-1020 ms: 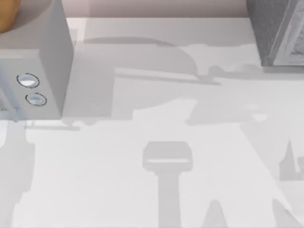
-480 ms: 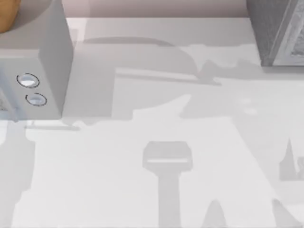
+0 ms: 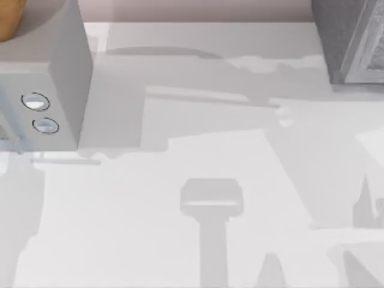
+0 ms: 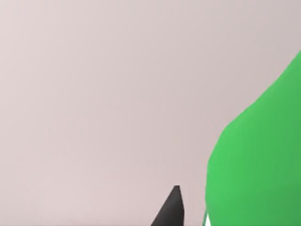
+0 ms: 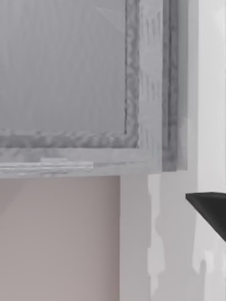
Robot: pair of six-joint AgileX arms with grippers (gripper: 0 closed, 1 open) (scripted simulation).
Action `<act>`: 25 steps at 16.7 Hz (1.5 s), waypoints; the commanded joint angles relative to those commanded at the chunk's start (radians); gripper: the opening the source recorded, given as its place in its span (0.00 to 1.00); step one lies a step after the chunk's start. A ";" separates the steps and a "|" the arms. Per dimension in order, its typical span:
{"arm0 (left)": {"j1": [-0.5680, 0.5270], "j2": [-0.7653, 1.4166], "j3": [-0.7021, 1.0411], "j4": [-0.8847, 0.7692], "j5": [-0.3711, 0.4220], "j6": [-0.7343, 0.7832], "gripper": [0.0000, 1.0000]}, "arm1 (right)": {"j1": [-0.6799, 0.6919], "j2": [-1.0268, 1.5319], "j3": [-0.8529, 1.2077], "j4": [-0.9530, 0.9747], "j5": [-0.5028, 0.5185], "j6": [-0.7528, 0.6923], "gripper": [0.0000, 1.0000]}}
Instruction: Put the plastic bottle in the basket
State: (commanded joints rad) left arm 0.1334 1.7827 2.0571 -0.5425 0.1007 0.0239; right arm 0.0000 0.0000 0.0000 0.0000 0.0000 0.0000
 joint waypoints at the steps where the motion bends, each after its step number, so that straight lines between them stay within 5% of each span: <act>1: 0.000 0.005 -0.007 0.012 0.000 0.000 0.00 | 0.000 0.000 0.000 0.000 0.000 0.000 1.00; 8: -0.002 0.023 -0.027 0.050 -0.001 -0.001 0.00 | 0.000 0.000 0.000 0.000 0.000 0.000 1.00; 21: -0.002 0.023 -0.027 0.050 -0.001 -0.001 0.98 | 0.000 0.000 0.000 0.000 0.000 0.000 1.00; 25: -0.002 0.023 -0.027 0.050 -0.001 -0.001 1.00 | 0.000 0.000 0.000 0.000 0.000 0.000 1.00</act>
State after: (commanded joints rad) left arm 0.1317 1.8054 2.0305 -0.4927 0.0994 0.0228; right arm 0.0000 0.0000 0.0000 0.0000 0.0000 0.0000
